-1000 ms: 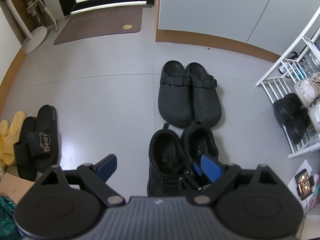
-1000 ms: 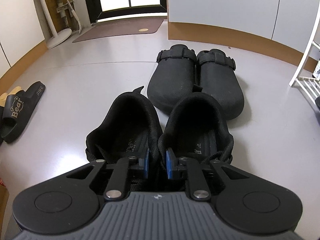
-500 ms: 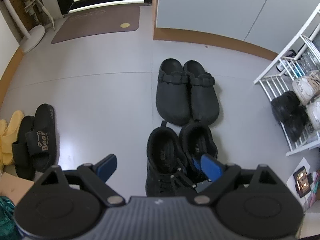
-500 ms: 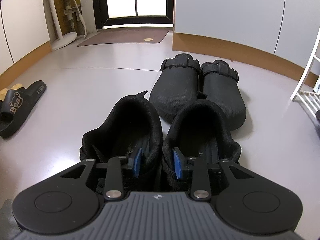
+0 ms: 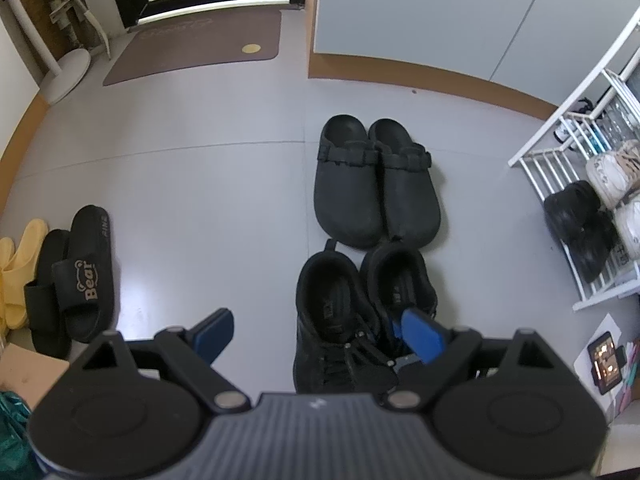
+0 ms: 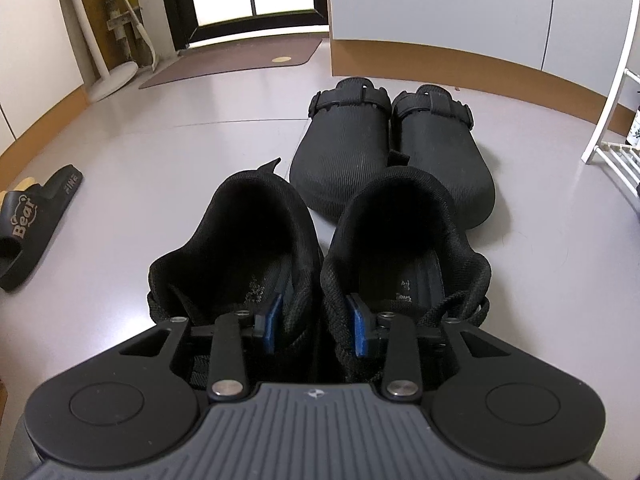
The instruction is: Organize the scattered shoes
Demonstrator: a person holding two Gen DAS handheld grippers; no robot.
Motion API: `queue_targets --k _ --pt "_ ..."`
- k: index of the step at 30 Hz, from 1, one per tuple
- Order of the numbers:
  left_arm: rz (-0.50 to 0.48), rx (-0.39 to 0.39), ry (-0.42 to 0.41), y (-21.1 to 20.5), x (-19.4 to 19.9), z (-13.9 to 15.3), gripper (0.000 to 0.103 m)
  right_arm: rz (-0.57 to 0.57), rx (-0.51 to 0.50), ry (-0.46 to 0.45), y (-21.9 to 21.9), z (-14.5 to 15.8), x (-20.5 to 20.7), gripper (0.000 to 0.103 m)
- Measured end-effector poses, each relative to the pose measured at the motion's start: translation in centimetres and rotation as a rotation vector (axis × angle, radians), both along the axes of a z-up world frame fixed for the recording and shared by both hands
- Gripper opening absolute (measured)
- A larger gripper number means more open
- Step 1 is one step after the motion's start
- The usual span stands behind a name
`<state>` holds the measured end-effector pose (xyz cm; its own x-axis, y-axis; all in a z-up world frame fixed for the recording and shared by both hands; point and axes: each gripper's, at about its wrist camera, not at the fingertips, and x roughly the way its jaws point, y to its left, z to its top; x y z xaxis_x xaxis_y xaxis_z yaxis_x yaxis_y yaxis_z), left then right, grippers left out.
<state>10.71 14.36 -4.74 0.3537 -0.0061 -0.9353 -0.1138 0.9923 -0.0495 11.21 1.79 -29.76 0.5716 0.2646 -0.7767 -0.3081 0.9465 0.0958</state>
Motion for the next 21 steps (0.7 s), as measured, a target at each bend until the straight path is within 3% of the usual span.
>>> queue_targets --k 6,11,21 --pt "-0.019 -0.002 -0.001 -0.5 0.1 0.2 0.093 0.002 -0.010 -0.033 0.1 0.0 -0.6 0.020" --pt "-0.034 -0.001 -0.001 -1.0 0.0 0.2 0.093 -0.003 0.038 -0.014 -0.5 0.2 -0.1 0.019" --pt "-0.030 -0.003 -0.006 -1.0 0.0 0.5 0.093 -0.018 0.040 -0.047 -0.7 0.4 -1.2 0.017"
